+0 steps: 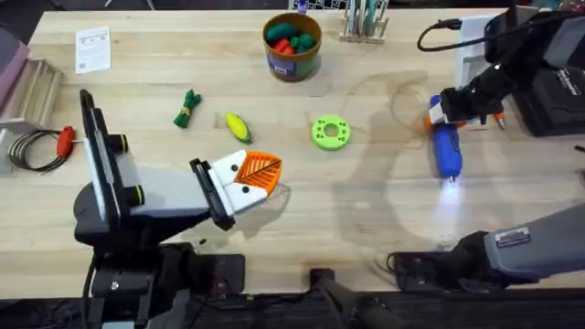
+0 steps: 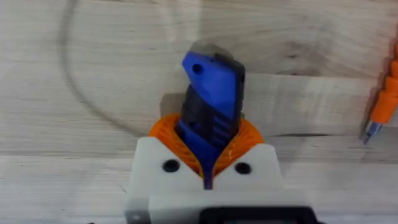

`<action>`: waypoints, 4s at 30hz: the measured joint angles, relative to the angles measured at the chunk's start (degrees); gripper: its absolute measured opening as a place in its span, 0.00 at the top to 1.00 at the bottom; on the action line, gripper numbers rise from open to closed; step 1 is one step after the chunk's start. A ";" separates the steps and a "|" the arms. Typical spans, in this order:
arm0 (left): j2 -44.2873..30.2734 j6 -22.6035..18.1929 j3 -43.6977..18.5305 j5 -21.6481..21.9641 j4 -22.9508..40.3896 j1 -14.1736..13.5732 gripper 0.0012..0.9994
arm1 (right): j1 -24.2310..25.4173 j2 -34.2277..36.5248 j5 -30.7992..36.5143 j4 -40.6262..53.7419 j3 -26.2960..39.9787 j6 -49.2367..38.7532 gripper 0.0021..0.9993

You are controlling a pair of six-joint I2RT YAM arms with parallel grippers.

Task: Pick up the gripper from the table and insert it into the empty holder that is missing its gripper. Then pick up a screw, insert it into the mounting hole, and use the screwdriver to tighten it. Finally, clean up the table by picking up the vegetable and placing it into the bucket.

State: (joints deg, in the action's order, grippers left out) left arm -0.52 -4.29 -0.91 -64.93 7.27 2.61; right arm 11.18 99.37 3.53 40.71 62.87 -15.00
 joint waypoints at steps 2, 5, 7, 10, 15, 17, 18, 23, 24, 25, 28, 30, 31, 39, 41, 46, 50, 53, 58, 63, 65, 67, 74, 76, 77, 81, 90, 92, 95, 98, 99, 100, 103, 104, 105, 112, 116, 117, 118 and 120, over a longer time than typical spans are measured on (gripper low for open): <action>0.00 0.00 0.00 0.00 0.00 0.00 1.00 | 0.00 -0.62 -0.19 1.35 0.00 -0.01 0.98; -0.01 0.00 0.00 0.00 0.00 0.00 1.00 | 0.00 -3.13 -1.69 3.41 0.18 0.15 0.98; 0.01 0.00 0.00 0.00 0.00 0.00 1.00 | 0.00 -5.99 -3.25 4.57 1.23 1.08 0.98; -0.01 0.00 0.00 0.00 0.00 0.00 1.00 | -0.13 -11.03 -5.81 4.37 3.69 2.88 0.98; 0.00 0.00 0.00 0.00 0.00 0.00 1.00 | -1.94 -18.86 -9.71 3.82 7.01 5.48 0.98; -0.01 0.00 0.00 0.00 0.00 0.00 1.00 | -3.56 -21.09 -10.82 2.29 7.73 7.39 0.98; 0.00 0.00 0.00 0.00 0.00 0.00 1.00 | -4.51 -22.00 -11.29 1.18 8.08 8.45 0.98; 0.01 0.00 0.00 0.00 0.00 0.00 1.00 | -10.32 -26.12 -14.49 -9.44 8.90 13.44 0.98; 0.01 0.00 0.00 0.00 0.00 0.00 1.00 | -11.65 -26.89 -15.39 -12.22 8.99 14.09 0.98; 0.00 0.00 0.00 0.00 0.00 0.00 1.00 | -12.81 -27.56 -16.23 -14.65 9.13 14.77 0.98; 0.01 0.00 0.00 0.00 0.00 0.00 1.00 | -16.72 -29.55 -19.36 -22.85 9.39 17.07 0.98; 0.01 0.00 0.00 0.00 0.00 0.00 1.00 | -18.97 -30.44 -21.56 -27.51 9.58 18.72 0.98; 0.01 0.00 0.00 0.00 0.00 0.00 1.00 | -21.60 -30.97 -25.52 -33.72 9.70 21.85 0.98; 0.01 0.00 0.00 0.00 0.00 0.00 1.00 | -27.38 -30.85 -33.57 -51.16 9.15 26.14 0.98; 0.01 0.00 0.00 0.00 0.00 0.00 1.00 | -28.80 -30.86 -34.63 -57.32 7.56 27.27 0.98; 0.01 0.00 0.00 0.00 0.00 0.00 1.00 | -29.92 -30.91 -36.02 -77.06 -2.38 33.07 0.98; 0.01 0.00 0.00 0.00 0.00 0.00 1.00 | -29.92 -30.57 -36.66 -91.25 -11.73 39.05 0.98; 0.01 -0.02 0.00 0.00 0.00 0.00 1.00 | -29.92 -28.70 -40.05 -97.74 -14.93 42.70 0.98; 0.01 0.00 0.00 0.00 0.00 0.00 1.00 | -30.74 -23.93 -46.45 -104.68 -15.48 46.71 0.98; 0.01 0.00 0.00 0.00 0.00 0.00 1.00 | -35.03 -17.94 -51.02 -119.29 -15.50 52.51 0.98; 0.01 0.00 0.00 0.00 0.00 0.00 1.00 | -36.15 -16.74 -52.02 -123.27 -15.50 54.39 0.98; 0.01 0.00 0.00 0.00 0.00 0.00 1.00 | -37.22 -16.08 -52.94 -124.93 -15.50 55.93 0.98; 0.01 0.00 0.00 0.00 0.00 0.00 1.00 | -40.56 -14.34 -55.32 -125.11 -15.50 58.31 0.98; 0.01 0.00 0.00 0.00 0.00 0.00 1.00 | -41.29 -14.23 -56.02 -125.09 -15.50 58.36 0.98; 0.01 0.00 0.00 0.00 0.00 0.00 1.00 | -41.67 -14.21 -56.51 -125.10 -15.50 58.31 0.98; 0.00 0.00 0.00 0.00 0.00 0.00 1.00 | -43.24 -14.23 -58.70 -125.14 -15.50 57.65 0.98; 0.01 0.00 0.00 0.00 0.00 0.00 1.00 | -47.39 -14.23 -60.70 -124.98 -15.50 49.96 0.98; 0.00 0.00 0.00 0.00 0.00 0.00 1.00 | -48.20 -14.23 -60.86 -124.89 -15.50 47.82 0.98; 0.01 0.00 0.00 0.00 0.00 0.00 1.00 | -49.19 -14.23 -60.91 -124.89 -15.50 44.92 0.98; 0.01 0.00 0.00 0.00 0.00 0.00 1.00 | -50.09 -14.23 -60.92 -124.83 -15.50 42.44 0.98; 0.01 0.00 0.00 0.00 0.00 0.00 1.00 | -50.37 -14.23 -60.92 -124.72 -15.50 41.84 0.98; 0.01 0.00 0.00 0.00 0.00 0.00 1.00 | -50.54 -14.23 -60.96 -124.62 -15.50 41.27 0.98; 0.01 0.00 0.00 0.00 0.00 0.00 1.00 | -50.90 -14.23 -61.07 -123.30 -15.50 39.93 0.98; -0.01 0.00 0.00 0.00 0.00 0.00 1.00 | -50.90 -14.20 -61.07 -122.89 -15.50 39.67 0.98; 0.00 0.00 0.00 0.00 0.00 0.00 1.00 | -50.93 -14.02 -61.08 -122.81 -15.50 39.37 0.98; 0.01 0.00 0.00 0.00 0.00 0.00 1.00 | -51.80 -12.67 -61.07 -122.18 -15.50 38.24 0.98; 0.01 0.00 0.00 0.00 0.00 0.00 1.00 | -52.57 -12.61 -61.07 -121.70 -15.50 37.07 0.98; -0.01 0.00 0.00 0.00 0.00 0.00 1.00 | -52.73 -12.57 -61.07 -121.74 -15.50 36.85 0.98; 0.00 0.00 0.00 0.00 0.00 0.00 1.00 | -52.95 -12.45 -61.07 -121.82 -15.50 36.61 0.98; 0.01 0.00 0.00 0.00 0.00 0.00 1.00 | -53.34 -11.99 -61.07 -121.81 -15.50 36.24 0.98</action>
State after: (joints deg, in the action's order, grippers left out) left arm -0.51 -4.29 -0.91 -64.93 7.27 2.61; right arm -42.16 87.38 -57.54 -81.10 47.37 21.24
